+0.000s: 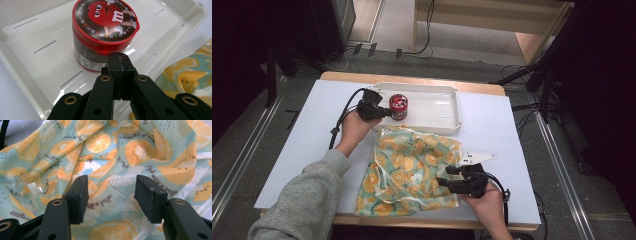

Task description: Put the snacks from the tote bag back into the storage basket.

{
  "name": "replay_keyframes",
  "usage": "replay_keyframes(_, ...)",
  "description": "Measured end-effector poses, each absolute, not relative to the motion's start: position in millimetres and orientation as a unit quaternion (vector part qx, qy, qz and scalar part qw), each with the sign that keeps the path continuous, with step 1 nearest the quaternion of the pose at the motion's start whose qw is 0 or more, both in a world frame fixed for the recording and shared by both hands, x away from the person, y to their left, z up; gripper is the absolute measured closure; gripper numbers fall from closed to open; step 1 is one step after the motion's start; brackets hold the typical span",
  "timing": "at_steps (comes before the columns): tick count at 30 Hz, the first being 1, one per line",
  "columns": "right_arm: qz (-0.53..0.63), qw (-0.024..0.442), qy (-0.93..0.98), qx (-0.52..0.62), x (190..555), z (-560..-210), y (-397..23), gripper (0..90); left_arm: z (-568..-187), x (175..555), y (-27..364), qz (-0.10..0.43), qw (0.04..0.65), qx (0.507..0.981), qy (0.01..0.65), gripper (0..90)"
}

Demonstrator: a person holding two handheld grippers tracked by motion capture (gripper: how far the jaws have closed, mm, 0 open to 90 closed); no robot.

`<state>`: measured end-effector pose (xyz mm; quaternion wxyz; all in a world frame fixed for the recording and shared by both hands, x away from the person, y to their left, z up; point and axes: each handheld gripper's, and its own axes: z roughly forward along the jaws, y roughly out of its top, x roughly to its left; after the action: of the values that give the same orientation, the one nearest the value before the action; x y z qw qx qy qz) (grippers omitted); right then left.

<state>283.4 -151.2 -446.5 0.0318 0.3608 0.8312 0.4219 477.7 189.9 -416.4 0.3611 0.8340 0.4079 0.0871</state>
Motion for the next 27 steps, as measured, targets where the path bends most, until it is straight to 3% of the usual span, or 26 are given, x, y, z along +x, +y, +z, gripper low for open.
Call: replay_keyframes(27,0.422,0.032,0.832,0.360,283.2,-446.6,-150.4,46.0,-412.4,482.6,193.0,0.095,0.355,0.830,0.419,90.0)
